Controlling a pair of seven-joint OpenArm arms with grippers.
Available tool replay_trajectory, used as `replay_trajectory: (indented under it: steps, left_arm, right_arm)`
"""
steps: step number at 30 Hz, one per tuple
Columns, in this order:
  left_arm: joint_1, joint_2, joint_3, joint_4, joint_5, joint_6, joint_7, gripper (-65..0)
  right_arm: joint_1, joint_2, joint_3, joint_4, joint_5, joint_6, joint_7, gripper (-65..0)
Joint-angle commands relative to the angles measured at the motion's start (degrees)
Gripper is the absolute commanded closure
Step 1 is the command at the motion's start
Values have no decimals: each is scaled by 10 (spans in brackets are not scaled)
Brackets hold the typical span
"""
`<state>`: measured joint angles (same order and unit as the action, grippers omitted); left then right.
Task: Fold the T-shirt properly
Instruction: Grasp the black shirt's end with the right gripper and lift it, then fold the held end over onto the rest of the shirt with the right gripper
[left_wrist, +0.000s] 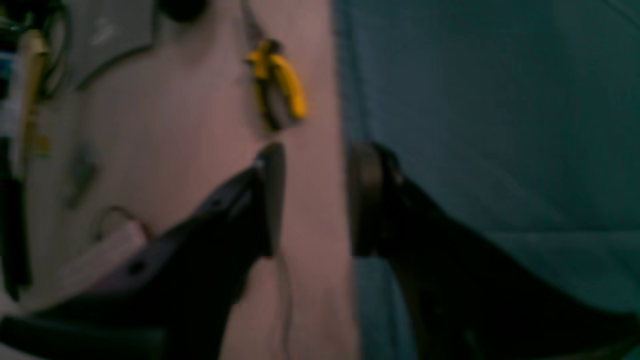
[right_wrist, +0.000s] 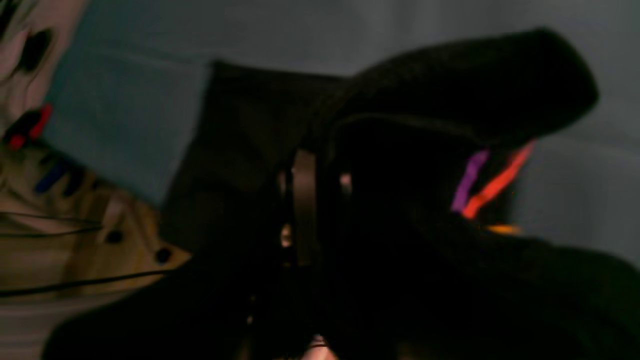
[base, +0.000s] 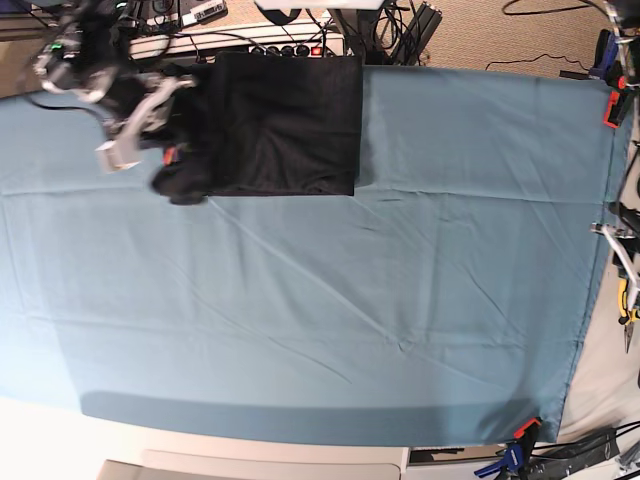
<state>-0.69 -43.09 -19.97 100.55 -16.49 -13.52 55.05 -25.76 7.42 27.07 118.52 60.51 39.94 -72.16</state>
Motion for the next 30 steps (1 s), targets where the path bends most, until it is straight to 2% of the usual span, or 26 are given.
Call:
replay_trajectory:
  steps: [1,6,13,17,30]
  left_arm:
    - [-9,-24,-7,9,4,4,-10,-223]
    - [-9,-52,-38,9,-4,6,-10,-223]
    - [-9,-58,-120,5,-40,1,-10,-223]
    - [-9,-58,-148,-4,-57,-1,-10,-223]
    - [2,-58,-151,-4,-56,-1,-7,-223]
  right_arm:
    - [2,-5,-19,11,2,1,28,0]
    - [6,-39,-124,11,-110,-1,93,0]
    - [20,-41,-205,10,-269,-73,138,0]
    - [19,-41,-228,10,-278,-81,141,0]
    - [19,-41,-260,10,-284,-81,123,0]
